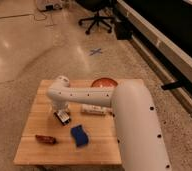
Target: Place the eraser in the ceramic cup
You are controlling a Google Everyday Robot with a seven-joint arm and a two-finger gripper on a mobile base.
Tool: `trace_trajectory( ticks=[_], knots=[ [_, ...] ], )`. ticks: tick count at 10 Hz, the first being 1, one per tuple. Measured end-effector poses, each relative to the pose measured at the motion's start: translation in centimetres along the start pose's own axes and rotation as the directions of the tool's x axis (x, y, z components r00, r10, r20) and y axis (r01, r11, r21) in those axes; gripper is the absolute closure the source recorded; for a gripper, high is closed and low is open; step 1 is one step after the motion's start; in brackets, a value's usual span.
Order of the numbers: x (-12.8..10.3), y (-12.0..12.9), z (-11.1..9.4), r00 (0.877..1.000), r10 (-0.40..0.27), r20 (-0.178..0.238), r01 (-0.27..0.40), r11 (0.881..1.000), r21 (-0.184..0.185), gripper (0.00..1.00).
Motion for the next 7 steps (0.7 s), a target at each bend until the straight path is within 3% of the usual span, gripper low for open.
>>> trace_trajectory(
  ticks=[4,5,7],
  knots=[
    [0.5,-0.4,-1.2,0.999,0.036,-0.001,-0.036,0.999,-0.014,0.89],
    [0.6,-0.3,-1.7,0.998,0.055,-0.008,-0.055,0.998,-0.012,0.96],
    [1.0,0.5,-3.6,0.991,0.132,-0.038,-0.132,0.991,0.001,1.00]
  ],
)
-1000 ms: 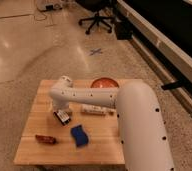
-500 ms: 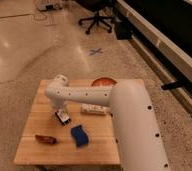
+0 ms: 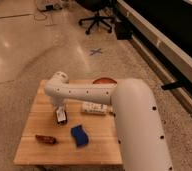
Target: Place the eraser in the ceramic cup
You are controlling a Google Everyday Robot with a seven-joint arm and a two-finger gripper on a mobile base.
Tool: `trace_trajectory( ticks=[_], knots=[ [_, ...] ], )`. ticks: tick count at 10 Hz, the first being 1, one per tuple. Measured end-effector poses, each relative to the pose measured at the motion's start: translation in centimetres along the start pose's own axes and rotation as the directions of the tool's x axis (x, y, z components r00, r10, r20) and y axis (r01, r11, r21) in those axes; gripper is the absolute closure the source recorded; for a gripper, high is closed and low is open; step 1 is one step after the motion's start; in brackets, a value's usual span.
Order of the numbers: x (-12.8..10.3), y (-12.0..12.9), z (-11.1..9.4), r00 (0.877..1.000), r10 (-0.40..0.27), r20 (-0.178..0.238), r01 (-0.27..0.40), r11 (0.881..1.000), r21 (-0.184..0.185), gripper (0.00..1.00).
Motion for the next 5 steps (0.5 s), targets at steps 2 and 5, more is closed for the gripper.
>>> trace_trajectory(
  ticks=[2,5],
  knots=[
    [0.4,1.9,-1.9,0.994,0.104,-0.046,-0.104,0.995,0.002,1.00],
    [0.3,6.7,-4.8,0.954,0.268,-0.133,-0.273,0.962,-0.020,1.00]
  ],
)
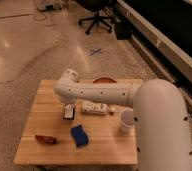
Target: Place the eraser in the ceramic cup
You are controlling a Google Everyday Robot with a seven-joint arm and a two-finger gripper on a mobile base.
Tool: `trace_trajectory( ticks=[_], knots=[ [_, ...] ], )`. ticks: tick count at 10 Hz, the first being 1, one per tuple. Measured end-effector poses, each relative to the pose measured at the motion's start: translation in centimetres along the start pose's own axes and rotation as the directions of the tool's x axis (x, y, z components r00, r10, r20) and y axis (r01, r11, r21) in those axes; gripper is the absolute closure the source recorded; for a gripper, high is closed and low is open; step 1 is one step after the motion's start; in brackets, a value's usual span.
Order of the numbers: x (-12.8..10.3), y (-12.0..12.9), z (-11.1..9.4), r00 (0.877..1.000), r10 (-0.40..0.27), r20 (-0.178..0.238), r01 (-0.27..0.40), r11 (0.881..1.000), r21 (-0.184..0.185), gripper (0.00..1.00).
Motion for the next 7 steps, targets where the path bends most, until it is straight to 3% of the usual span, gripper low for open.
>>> trace_trajectory(
  ticks=[3,5,7],
  knots=[
    [0.4,4.8,-2.6,0.988,0.134,-0.072,-0.137,0.990,-0.045,1.00],
    [-0.1,6.9,-3.7,0.976,0.201,-0.078,-0.203,0.979,-0.023,1.00],
    [-0.1,8.7,-4.2,0.964,0.256,-0.066,-0.255,0.967,0.023,1.00]
  ],
)
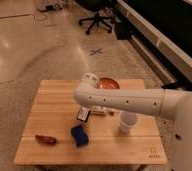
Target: Place the eraser in the ceramic cup
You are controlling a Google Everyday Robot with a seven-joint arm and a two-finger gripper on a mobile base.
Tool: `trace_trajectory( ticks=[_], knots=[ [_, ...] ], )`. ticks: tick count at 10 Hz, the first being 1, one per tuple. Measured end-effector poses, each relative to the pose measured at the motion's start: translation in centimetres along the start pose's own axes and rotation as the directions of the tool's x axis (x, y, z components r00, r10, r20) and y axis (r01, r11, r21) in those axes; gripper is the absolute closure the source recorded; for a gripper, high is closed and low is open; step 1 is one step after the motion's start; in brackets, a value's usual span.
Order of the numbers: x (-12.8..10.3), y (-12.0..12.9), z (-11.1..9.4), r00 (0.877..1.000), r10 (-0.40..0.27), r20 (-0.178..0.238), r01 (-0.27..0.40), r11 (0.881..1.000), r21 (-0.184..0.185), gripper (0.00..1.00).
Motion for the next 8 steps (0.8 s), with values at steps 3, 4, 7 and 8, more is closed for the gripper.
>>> trace_trajectory(
  ticks=[3,4,7,8],
  knots=[
    [2.9,4.1,-0.2,0.997,0.071,0.015,-0.072,0.995,0.069,1.00],
    [3.8,5.0,-0.4,0.997,0.075,0.013,-0.076,0.994,0.080,1.00],
    [7.7,7.3,-1.9,0.997,0.073,-0.024,-0.070,0.992,0.105,1.00],
    [9.1,7.7,-2.7,0.997,0.071,-0.042,-0.066,0.992,0.112,1.00]
  ],
)
